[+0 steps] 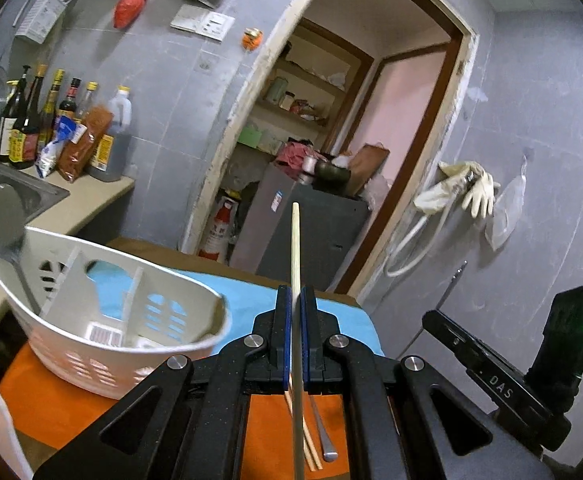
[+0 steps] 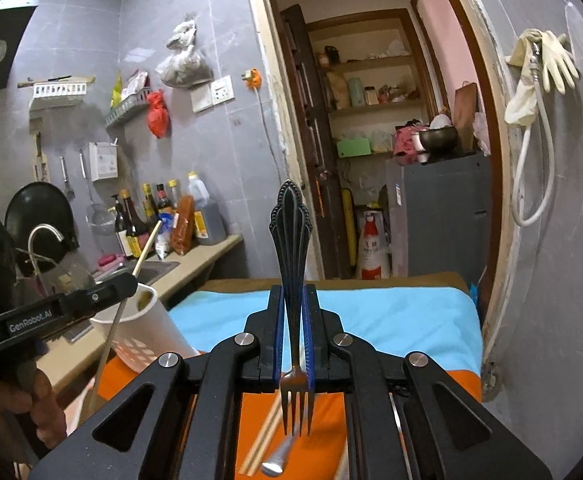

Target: Organize utensils

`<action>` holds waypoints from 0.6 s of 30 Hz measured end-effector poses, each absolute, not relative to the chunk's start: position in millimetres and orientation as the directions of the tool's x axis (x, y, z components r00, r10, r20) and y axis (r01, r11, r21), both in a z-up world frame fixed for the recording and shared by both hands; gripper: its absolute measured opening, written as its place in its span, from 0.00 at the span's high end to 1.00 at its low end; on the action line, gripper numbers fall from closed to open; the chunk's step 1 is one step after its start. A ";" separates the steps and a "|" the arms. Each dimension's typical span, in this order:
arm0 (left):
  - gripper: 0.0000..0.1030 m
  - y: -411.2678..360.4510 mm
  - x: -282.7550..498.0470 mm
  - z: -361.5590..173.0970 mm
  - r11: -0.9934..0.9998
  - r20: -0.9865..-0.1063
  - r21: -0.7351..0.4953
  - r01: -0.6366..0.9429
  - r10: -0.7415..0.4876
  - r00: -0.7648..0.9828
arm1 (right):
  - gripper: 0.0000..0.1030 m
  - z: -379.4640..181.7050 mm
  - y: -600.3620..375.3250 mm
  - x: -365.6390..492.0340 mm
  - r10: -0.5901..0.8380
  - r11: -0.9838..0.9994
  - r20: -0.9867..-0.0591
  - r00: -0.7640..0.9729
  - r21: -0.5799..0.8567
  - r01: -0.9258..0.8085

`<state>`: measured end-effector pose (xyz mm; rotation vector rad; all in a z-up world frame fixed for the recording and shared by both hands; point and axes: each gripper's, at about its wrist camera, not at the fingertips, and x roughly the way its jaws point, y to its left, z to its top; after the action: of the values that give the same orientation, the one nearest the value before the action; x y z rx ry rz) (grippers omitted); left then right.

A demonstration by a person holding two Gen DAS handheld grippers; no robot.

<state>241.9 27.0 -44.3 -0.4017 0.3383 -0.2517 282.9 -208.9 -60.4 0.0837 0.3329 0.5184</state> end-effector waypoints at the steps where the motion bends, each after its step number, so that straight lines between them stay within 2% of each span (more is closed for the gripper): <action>1: 0.98 35.3 240.8 -41.9 0.887 -0.260 -0.431 0.166 -0.298 0.919 | 0.94 -57.2 -204.1 281.7 0.505 0.863 -0.289 0.813 0.159 -0.479; 11: 0.98 136.7 238.6 -5.6 0.880 -0.143 -0.470 0.071 -0.155 0.977 | 0.94 -13.9 -150.9 275.0 0.586 0.810 -0.196 0.786 0.156 -0.565; 18: 0.98 203.7 246.0 -3.2 0.850 -0.053 -0.527 0.027 -0.065 0.997 | 0.94 9.8 -106.3 277.9 0.651 0.758 -0.128 0.748 0.168 -0.631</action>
<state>246.0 203.7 -3.2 -0.5535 0.0695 -0.0484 277.9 -106.3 9.8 0.1167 0.1837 0.7025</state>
